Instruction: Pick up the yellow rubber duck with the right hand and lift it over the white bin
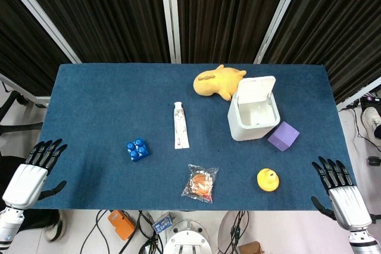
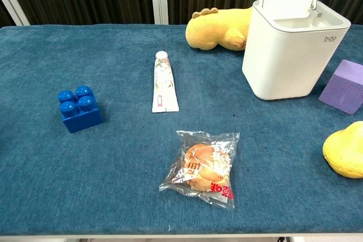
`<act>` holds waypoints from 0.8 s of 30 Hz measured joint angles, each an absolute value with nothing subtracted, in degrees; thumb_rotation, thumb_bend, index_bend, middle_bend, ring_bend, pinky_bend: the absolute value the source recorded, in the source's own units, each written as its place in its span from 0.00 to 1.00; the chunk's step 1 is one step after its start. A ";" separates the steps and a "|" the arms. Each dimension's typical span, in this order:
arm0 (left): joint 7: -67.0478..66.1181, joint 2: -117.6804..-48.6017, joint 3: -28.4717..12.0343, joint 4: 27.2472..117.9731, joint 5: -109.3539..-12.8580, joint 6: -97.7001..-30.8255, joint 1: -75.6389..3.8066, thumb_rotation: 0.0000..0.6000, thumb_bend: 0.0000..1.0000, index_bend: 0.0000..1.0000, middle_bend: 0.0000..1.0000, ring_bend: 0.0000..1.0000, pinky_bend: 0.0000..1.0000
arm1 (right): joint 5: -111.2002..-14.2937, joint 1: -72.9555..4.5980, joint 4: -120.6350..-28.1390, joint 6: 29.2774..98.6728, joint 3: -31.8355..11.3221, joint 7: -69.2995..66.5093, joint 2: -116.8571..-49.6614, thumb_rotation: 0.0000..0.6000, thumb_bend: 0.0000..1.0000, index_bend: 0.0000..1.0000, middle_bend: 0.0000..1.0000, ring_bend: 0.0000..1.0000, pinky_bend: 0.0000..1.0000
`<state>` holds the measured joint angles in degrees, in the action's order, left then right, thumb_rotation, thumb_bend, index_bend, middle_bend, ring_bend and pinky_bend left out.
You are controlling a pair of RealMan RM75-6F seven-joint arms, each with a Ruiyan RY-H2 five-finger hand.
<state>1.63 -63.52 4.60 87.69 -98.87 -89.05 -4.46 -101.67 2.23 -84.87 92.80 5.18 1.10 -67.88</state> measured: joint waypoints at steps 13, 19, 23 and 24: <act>3.57 -63.26 4.10 87.11 -98.74 -90.64 -4.01 1.00 0.16 0.02 0.00 0.00 0.03 | -103.30 -2.18 -84.43 87.87 4.19 2.32 -70.00 1.00 0.41 0.00 0.00 0.00 0.00; 4.30 -63.07 4.29 86.73 -99.32 -91.62 -3.61 1.00 0.16 0.02 0.00 0.00 0.03 | -101.45 -7.95 -87.43 75.86 3.35 4.40 -70.05 1.00 0.41 0.00 0.00 0.00 0.00; 4.93 -62.97 4.26 86.48 -99.36 -92.18 -3.36 1.00 0.16 0.02 0.00 0.00 0.03 | -98.53 -12.05 -89.71 66.59 3.09 5.70 -70.01 1.00 0.41 0.00 0.00 0.00 0.00; 5.02 -62.95 4.25 86.42 -99.40 -92.27 -3.33 1.00 0.16 0.02 0.00 0.00 0.03 | -97.66 -13.26 -90.26 64.25 3.13 5.91 -70.06 1.00 0.41 0.00 0.00 0.00 0.00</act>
<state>5.02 -62.95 4.25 86.42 -99.40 -92.27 -3.33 -97.66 -13.26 -90.26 64.25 3.13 5.91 -70.06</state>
